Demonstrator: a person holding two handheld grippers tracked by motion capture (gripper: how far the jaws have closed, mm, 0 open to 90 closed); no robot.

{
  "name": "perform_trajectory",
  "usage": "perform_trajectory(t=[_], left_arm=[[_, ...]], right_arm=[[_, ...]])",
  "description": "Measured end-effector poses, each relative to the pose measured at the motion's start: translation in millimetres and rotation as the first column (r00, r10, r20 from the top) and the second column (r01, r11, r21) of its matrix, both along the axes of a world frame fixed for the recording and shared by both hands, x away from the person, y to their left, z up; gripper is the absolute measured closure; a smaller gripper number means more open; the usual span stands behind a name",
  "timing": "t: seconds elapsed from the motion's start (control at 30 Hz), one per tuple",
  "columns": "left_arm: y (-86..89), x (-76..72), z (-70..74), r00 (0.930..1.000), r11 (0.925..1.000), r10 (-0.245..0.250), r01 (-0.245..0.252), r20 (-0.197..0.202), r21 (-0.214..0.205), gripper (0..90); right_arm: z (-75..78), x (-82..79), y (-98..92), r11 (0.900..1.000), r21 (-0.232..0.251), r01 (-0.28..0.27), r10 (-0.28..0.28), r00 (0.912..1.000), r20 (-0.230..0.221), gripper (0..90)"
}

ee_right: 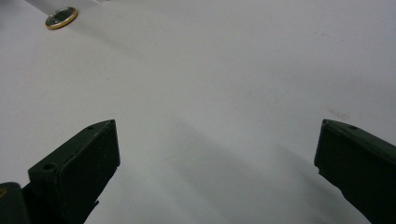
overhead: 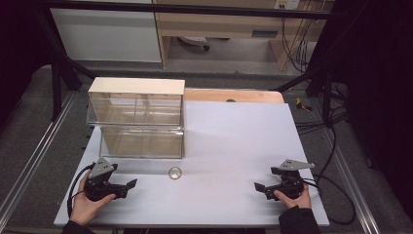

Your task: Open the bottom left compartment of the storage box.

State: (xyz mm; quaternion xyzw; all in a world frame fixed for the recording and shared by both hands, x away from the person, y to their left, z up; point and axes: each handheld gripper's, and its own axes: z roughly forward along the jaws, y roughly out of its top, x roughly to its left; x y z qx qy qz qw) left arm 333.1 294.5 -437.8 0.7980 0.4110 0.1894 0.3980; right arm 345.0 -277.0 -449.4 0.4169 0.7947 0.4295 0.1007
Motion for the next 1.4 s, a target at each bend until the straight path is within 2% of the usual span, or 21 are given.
perform_trajectory(t=[0.33, 0.43, 0.63, 0.73, 0.77, 0.87, 0.9, 1.0, 1.07, 1.13, 1.17, 1.23, 1.27, 1.3, 1.33, 1.4], left_arm=[[0.9, -3.1, -0.4, 1.0000, 0.9999, -0.008, 0.008, 0.000, 0.009, 4.6], [2.3, -3.2, -0.1, 1.0000, 1.0000, 0.002, -0.002, 0.002, -0.002, 4.6], [4.2, -3.0, 2.4, 0.9998, 0.9998, 0.016, -0.017, 0.013, 0.006, 8.0], [5.8, -2.6, 2.6, 0.9996, 0.9997, 0.024, -0.024, 0.016, 0.009, 13.9], [6.4, -2.3, 2.3, 0.9995, 0.9996, 0.026, -0.027, 0.018, 0.010, 19.6], [8.2, -1.8, 2.4, 0.9988, 0.9988, 0.045, -0.046, 0.020, 0.019, 24.0], [9.2, -1.6, 2.6, 0.9986, 0.9986, 0.050, -0.050, 0.021, 0.016, 29.1], [10.1, -0.6, 2.7, 0.9979, 0.9980, 0.062, -0.062, 0.021, 0.012, 33.9], [9.6, -0.2, 2.6, 0.9978, 0.9979, 0.062, -0.062, 0.022, 0.019, 42.4], [9.1, 0.0, 2.8, 0.9977, 0.9977, 0.064, -0.065, 0.023, 0.020, 45.0], [8.9, 0.0, 3.2, 0.9974, 0.9974, 0.068, -0.069, 0.024, 0.021, 50.8], [9.3, -0.3, 4.1, 0.9966, 0.9968, 0.077, -0.077, 0.031, 0.022, 53.7], [9.5, -0.4, 4.5, 0.9960, 0.9963, 0.083, -0.083, 0.034, 0.021, 58.6], [9.5, -0.5, 4.7, 0.9952, 0.9957, 0.091, -0.091, 0.036, 0.016, 58.6], [9.9, -0.5, 5.1, 0.9948, 0.9953, 0.094, -0.094, 0.040, 0.020, 63.9], [9.5, -0.4, 5.6, 0.9931, 0.9942, 0.106, -0.107, 0.051, 0.013, 68.1]], right_arm=[[0.0, -0.4, 0.0, 1.0000, 0.001, 0.001, -0.001, 1.0000, -0.010, 0.8], [-0.4, -0.7, 0.2, 1.0000, 0.000, 0.001, -0.001, 1.0000, -0.008, 0.8], [-0.4, -0.8, 0.0, 1.0000, -0.007, -0.004, 0.004, 1.0000, -0.006, 0.8], [-0.4, -0.7, 0.1, 1.0000, -0.006, -0.003, 0.003, 1.0000, -0.006, 0.8], [-0.7, -0.4, 0.6, 1.0000, -0.004, -0.002, 0.002, 1.0000, -0.006, 0.8], [-0.9, 0.0, 0.9, 1.0000, -0.002, -0.002, 0.002, 1.0000, -0.004, 0.8], [-1.0, -0.1, 0.9, 1.0000, -0.006, -0.002, 0.002, 1.0000, -0.002, 0.8], [-1.0, -0.7, 1.1, 1.0000, -0.006, 0.000, 0.000, 1.0000, -0.004, 0.8], [-1.2, -0.7, 1.0, 0.9999, -0.011, -0.001, 0.001, 1.0000, -0.001, 0.8], [-1.2, -0.6, 1.0, 0.9999, -0.011, -0.001, 0.001, 1.0000, -0.001, 0.8], [-1.3, -0.4, 1.1, 0.9999, -0.011, -0.001, 0.001, 1.0000, -0.001, 0.8], [-1.3, -0.4, 1.2, 0.9999, -0.011, -0.001, 0.001, 1.0000, -0.001, 0.8], [-1.3, -0.4, 1.2, 0.9999, -0.011, 0.000, 0.000, 1.0000, -0.001, 0.8], [-1.3, -0.4, 1.2, 0.9999, -0.011, 0.000, 0.000, 1.0000, -0.001, 0.8], [-1.3, -0.4, 1.2, 0.9999, -0.012, 0.000, 0.000, 1.0000, 0.000, 0.8], [-1.4, -0.4, 1.3, 0.9999, -0.014, -0.001, 0.001, 1.0000, -0.002, 0.8]])
